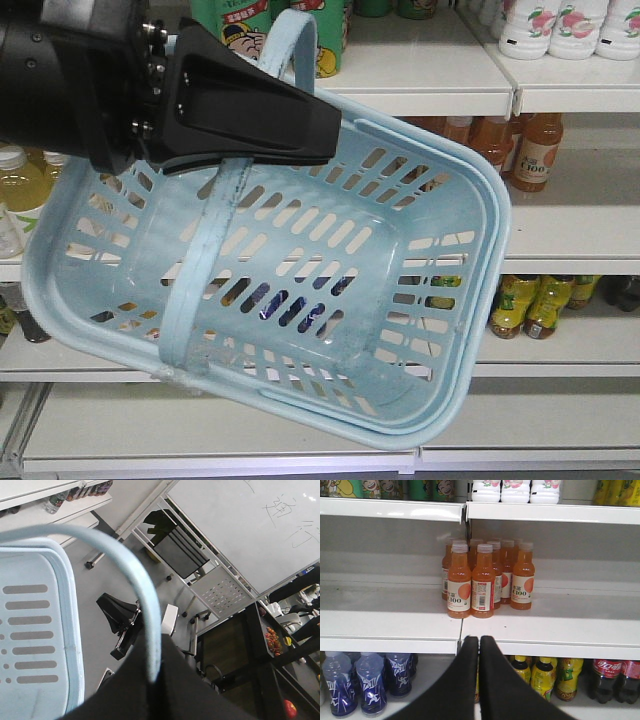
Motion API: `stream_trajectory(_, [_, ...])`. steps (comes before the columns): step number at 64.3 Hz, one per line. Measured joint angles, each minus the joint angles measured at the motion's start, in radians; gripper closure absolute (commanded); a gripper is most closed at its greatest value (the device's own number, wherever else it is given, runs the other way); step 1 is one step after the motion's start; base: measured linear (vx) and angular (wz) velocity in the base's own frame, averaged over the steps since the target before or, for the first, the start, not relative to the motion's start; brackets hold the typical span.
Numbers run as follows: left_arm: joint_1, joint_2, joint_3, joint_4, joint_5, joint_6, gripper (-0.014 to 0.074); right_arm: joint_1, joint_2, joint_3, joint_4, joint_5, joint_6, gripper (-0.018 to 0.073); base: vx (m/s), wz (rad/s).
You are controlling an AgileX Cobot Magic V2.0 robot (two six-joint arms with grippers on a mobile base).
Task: Place coke in basket with both arms
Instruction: 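Hold the basket up with the left gripper while the base turns away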
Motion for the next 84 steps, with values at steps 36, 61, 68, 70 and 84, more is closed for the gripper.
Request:
stream_trajectory(36, [0.000,0.000,0.000,0.002,0.000,0.000,0.0603,0.000,0.000,0.000,0.000,0.001,0.000,0.0564,-0.05,-0.35])
stream_trajectory(61, [0.000,0.000,0.000,0.003,0.000,0.000,0.0603,0.000,0.000,0.000,0.000,0.001,0.000,0.0564,-0.09,-0.68])
stream_trajectory(68, [0.000,0.000,0.000,0.003,0.000,0.000,0.0603,0.000,0.000,0.000,0.000,0.001,0.000,0.0564,-0.11,-0.69])
stream_trajectory(70, [0.000,0.000,0.000,0.003,0.000,0.000,0.0603,0.000,0.000,0.000,0.000,0.001,0.000,0.0564,-0.11,-0.68])
stream_trajectory(84, [0.000,0.000,0.000,0.004,0.000,0.000,0.0603,0.000,0.000,0.000,0.000,0.001,0.000,0.0564,-0.12,-0.63])
